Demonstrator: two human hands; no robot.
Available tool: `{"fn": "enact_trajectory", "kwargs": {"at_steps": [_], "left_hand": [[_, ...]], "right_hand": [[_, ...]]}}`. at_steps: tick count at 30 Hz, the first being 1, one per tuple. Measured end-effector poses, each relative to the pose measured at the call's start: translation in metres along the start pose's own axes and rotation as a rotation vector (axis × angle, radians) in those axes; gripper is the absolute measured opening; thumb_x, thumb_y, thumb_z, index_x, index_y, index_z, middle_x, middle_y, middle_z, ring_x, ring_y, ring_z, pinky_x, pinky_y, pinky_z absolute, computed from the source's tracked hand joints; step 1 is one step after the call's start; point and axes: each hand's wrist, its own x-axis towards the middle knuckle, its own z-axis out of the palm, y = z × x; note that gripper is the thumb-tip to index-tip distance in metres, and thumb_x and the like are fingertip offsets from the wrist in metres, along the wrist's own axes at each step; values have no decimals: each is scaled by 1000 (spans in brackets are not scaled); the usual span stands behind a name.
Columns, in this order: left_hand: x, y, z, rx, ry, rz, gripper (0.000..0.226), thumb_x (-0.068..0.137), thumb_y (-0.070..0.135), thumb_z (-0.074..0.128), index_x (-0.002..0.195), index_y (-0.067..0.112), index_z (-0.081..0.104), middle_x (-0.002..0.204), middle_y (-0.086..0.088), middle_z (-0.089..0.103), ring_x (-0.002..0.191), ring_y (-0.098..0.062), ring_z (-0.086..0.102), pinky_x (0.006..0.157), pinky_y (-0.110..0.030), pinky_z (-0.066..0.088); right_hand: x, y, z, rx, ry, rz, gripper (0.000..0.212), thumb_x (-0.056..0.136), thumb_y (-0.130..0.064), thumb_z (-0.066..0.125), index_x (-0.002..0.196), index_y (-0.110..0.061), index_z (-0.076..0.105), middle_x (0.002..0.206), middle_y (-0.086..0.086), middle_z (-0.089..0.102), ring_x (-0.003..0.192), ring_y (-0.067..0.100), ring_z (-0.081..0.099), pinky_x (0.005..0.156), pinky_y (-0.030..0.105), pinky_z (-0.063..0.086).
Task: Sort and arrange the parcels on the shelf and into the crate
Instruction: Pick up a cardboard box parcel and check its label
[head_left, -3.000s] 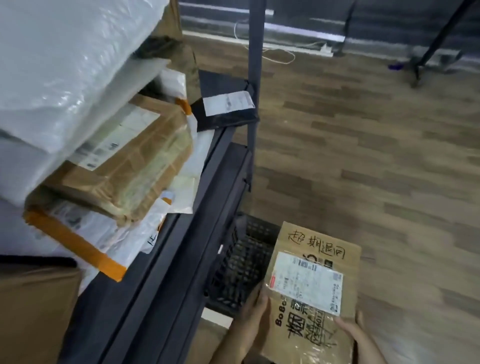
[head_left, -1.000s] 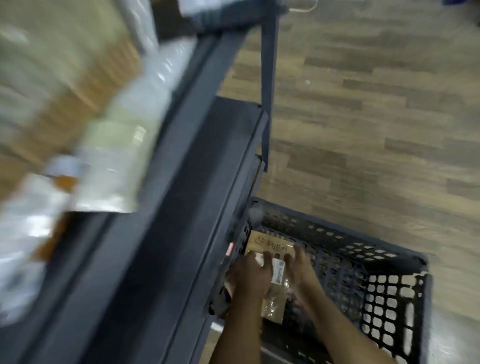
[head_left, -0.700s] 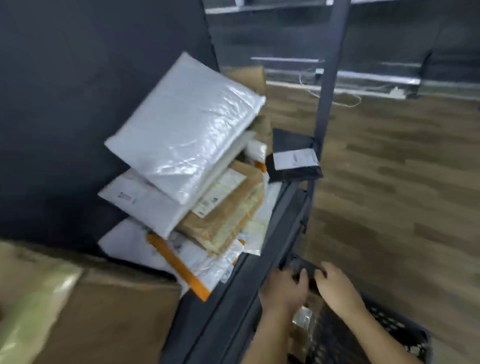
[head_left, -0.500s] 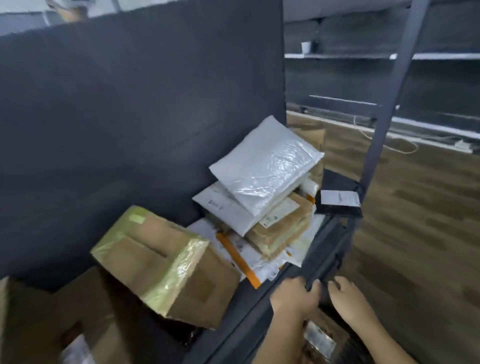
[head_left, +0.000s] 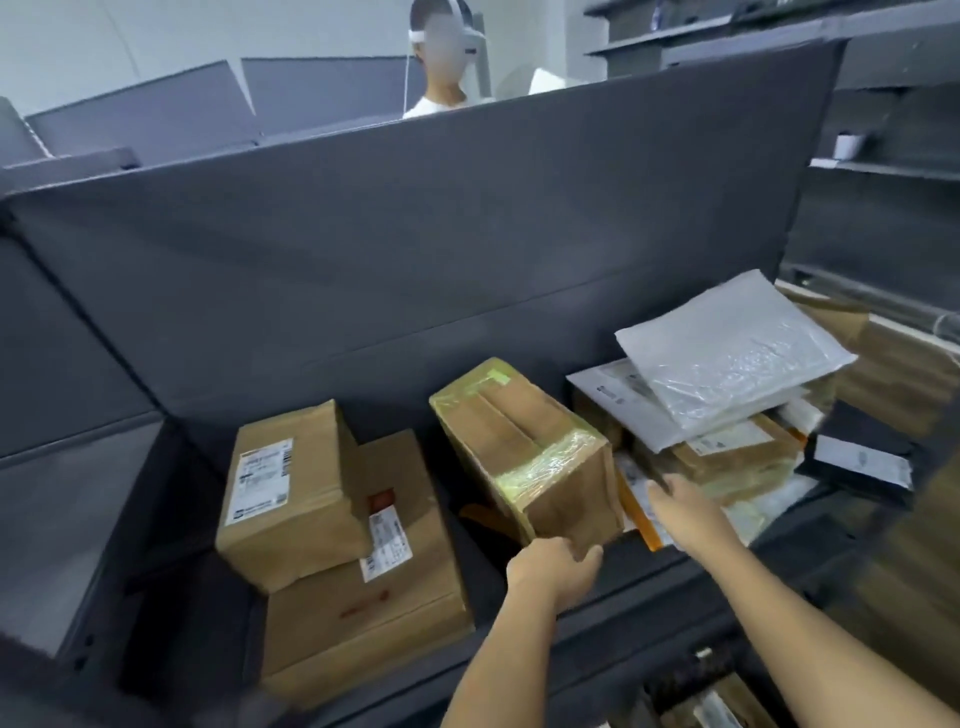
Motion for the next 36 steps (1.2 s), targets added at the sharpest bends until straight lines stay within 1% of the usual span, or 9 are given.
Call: {"fn": "enact_trajectory", "kwargs": {"at_steps": [9, 12, 17, 20, 23, 27, 29, 33, 36], "left_hand": [[-1, -32, -29, 30, -86, 62, 66, 92, 60, 30, 126, 9, 57, 130, -12, 59, 117, -33, 55, 94, -43, 45], [6, -32, -33, 36, -118, 62, 64, 93, 57, 31, 133, 12, 52, 136, -11, 55, 122, -32, 52, 99, -43, 43], [15, -38, -33, -16, -135, 31, 49, 94, 48, 44, 135, 23, 52, 141, -3, 51, 130, -25, 47, 103, -35, 38], [20, -43, -35, -40, -254, 185, 57, 101, 43, 29, 153, 21, 21, 159, -1, 23, 147, -22, 18, 119, -40, 20], [19, -43, -39, -187, -286, 272, 53, 102, 33, 34, 152, 16, 24, 158, -5, 25, 146, -23, 20, 120, -39, 18], [20, -50, -37, -283, -329, 176, 34, 99, 29, 39, 122, 9, 55, 127, -11, 54, 118, -24, 48, 100, -32, 36], [23, -54, -36, -326, -389, 160, 20, 98, 24, 40, 99, 13, 56, 102, -10, 52, 102, -22, 44, 89, -30, 32], [29, -54, -39, -302, -385, 148, 41, 98, 24, 41, 133, 4, 50, 134, -12, 50, 124, -23, 44, 94, -28, 30], [30, -51, -46, -293, -424, 114, 46, 98, 24, 45, 140, 7, 45, 146, -13, 43, 132, -28, 41, 107, -34, 32]], "right_hand": [[-5, -109, 6, -71, 141, -390, 74, 88, -53, 50, 146, -14, 28, 151, 9, 33, 137, 27, 33, 106, 45, 36], [-16, -138, 30, -310, 90, -474, 92, 75, -73, 49, 147, -22, 23, 153, 5, 30, 140, 28, 29, 109, 51, 32], [-8, -157, 68, -683, -63, -388, 108, 65, -87, 42, 150, -31, 4, 160, 12, 6, 144, 43, 5, 110, 68, 8], [6, -152, 74, -828, -196, -255, 116, 61, -85, 50, 150, -35, -7, 159, 13, -9, 142, 49, -6, 107, 72, 9], [18, -152, 72, -934, -278, -153, 119, 54, -89, 51, 146, -45, -11, 159, 9, -18, 141, 48, -11, 107, 67, 15], [30, -150, 68, -837, -320, -106, 120, 48, -95, 47, 143, -52, -12, 155, 10, -29, 141, 48, -16, 108, 67, 8], [32, -144, 72, -801, -319, -88, 121, 48, -94, 47, 142, -51, -15, 152, 11, -35, 139, 49, -21, 104, 74, 2], [35, -141, 83, -828, -267, -150, 114, 56, -90, 44, 145, -46, -13, 154, 10, -32, 138, 53, -16, 101, 78, 2], [35, -140, 81, -821, -243, -195, 111, 58, -88, 43, 146, -44, -7, 157, 7, -24, 139, 52, -10, 103, 74, 9]]}}
